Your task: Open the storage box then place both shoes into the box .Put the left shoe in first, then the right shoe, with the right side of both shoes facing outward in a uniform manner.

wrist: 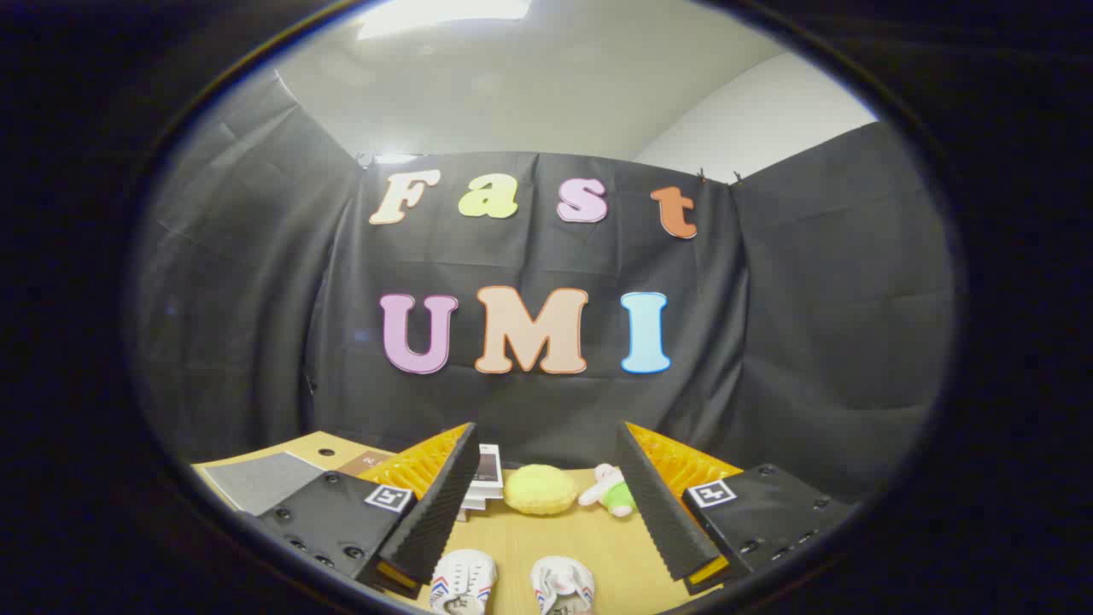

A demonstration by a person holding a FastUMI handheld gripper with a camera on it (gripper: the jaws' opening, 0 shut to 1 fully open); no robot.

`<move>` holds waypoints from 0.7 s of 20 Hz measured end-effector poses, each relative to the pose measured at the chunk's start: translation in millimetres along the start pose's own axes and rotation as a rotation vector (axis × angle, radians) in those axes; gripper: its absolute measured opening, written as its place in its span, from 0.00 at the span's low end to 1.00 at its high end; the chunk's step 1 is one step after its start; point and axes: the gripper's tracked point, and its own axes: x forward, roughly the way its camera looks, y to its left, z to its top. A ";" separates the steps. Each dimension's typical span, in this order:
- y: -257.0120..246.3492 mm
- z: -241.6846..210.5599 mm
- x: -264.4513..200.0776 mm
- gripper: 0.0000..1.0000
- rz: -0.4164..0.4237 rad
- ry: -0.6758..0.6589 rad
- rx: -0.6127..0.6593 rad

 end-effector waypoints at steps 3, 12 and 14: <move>0.5 3.1 -2.5 1.00 -0.002 -0.004 0.006; -6.9 6.2 -0.4 1.00 -0.010 -0.008 0.007; -4.9 6.5 -0.3 1.00 -0.006 -0.012 0.004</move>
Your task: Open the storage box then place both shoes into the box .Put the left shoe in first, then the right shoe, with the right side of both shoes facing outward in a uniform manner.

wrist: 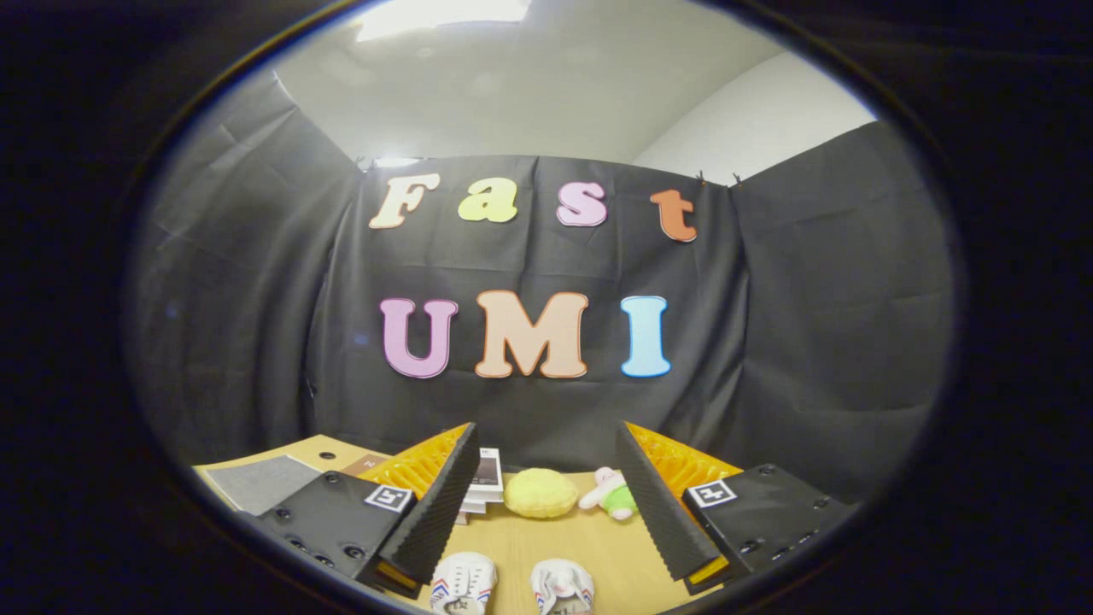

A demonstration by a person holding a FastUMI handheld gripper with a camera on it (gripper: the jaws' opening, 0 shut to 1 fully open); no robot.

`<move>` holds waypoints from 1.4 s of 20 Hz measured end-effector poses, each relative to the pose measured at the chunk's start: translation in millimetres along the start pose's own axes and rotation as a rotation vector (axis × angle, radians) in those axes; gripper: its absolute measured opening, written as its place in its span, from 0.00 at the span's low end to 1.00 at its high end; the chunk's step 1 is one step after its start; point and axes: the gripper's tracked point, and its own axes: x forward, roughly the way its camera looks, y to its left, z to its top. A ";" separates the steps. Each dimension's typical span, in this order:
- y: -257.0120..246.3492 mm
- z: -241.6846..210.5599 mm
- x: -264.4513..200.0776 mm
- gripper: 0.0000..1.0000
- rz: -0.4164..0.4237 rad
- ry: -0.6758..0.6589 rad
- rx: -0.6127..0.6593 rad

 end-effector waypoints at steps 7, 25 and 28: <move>24.6 -7.8 7.7 1.00 0.096 0.018 0.084; 114.0 -114.0 -0.1 1.00 0.361 0.508 0.762; 146.0 -136.6 -17.4 1.00 0.449 0.666 0.978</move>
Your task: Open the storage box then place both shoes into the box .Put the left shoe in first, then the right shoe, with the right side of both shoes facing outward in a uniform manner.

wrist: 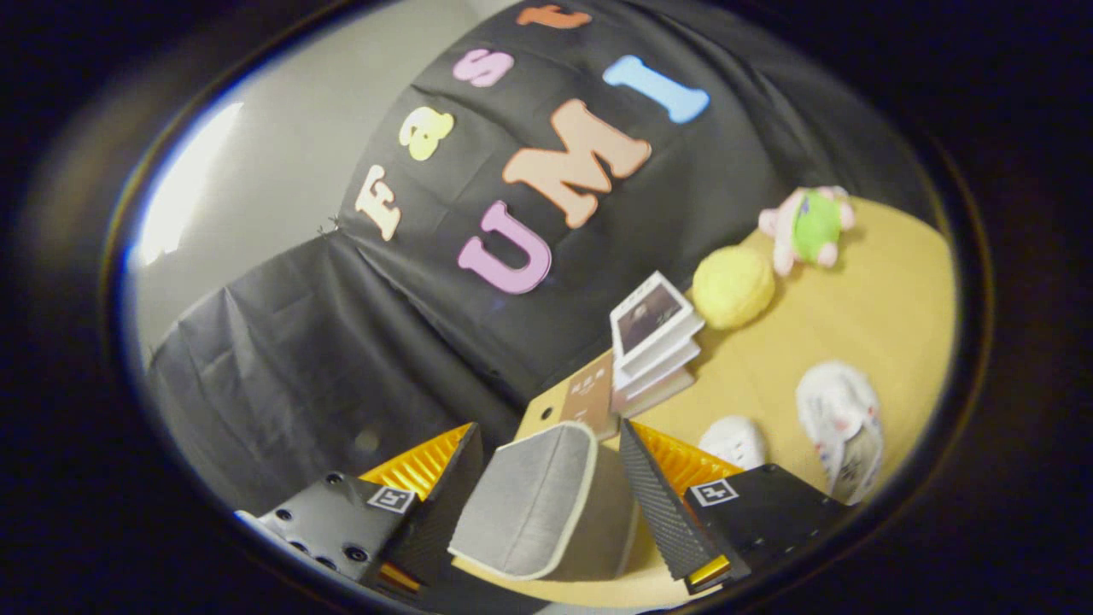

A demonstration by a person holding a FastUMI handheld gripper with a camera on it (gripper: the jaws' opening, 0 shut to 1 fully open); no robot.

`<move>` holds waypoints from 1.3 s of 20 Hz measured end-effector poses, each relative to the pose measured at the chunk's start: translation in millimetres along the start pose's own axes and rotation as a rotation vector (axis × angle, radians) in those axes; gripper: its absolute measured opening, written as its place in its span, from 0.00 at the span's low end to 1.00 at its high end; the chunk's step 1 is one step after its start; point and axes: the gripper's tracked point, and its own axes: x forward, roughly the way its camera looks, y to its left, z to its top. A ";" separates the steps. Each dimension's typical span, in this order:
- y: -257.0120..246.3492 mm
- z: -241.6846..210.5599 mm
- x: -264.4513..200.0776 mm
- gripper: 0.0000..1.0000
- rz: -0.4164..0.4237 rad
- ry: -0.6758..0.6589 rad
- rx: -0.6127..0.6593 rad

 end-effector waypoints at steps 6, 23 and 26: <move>-16.5 -66.4 11.3 1.00 0.020 0.191 0.131; -28.7 -161.0 29.2 0.54 0.069 0.464 0.386; -23.8 -151.0 38.8 0.28 0.079 0.417 0.397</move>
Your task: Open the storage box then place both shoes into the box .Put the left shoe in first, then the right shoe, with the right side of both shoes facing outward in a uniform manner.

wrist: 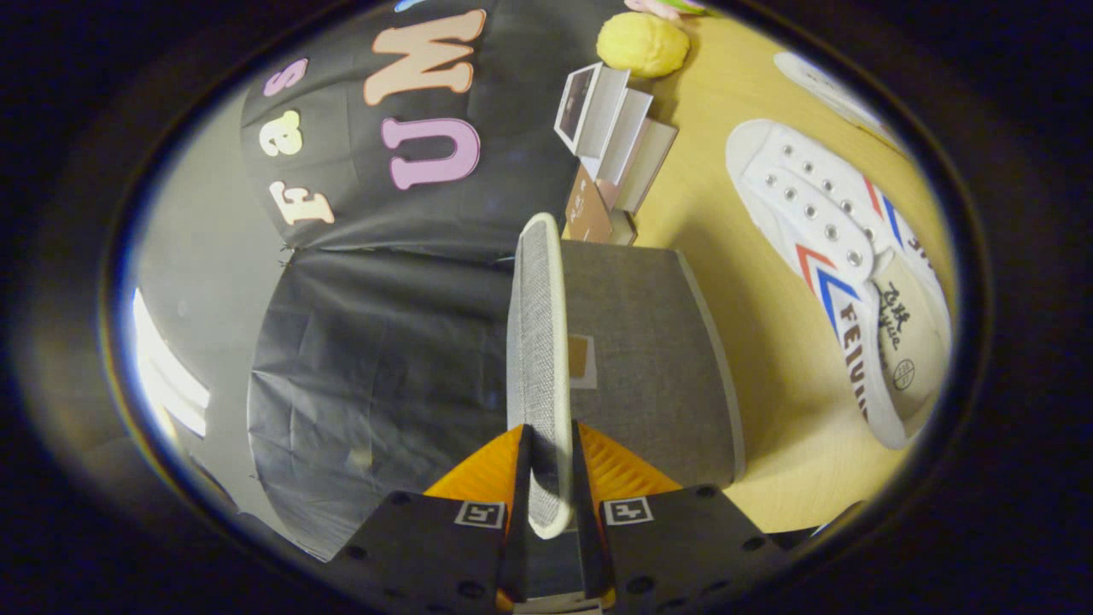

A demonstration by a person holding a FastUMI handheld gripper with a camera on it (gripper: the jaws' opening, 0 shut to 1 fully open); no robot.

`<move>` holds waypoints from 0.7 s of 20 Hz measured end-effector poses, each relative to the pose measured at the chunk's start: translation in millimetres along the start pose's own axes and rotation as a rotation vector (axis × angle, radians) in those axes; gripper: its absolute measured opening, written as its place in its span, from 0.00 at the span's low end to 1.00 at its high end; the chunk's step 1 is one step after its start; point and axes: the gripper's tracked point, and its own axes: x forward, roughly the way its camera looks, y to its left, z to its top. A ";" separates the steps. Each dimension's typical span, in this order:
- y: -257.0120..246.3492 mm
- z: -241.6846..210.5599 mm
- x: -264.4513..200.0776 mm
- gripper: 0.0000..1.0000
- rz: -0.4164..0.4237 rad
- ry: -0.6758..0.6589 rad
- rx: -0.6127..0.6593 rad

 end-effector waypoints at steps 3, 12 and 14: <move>5.7 -4.0 39.7 0.20 0.012 -0.023 -0.007; 88.6 3.8 5.6 0.03 0.058 0.042 -0.145; 110.9 -0.7 10.2 0.03 0.074 0.048 -0.184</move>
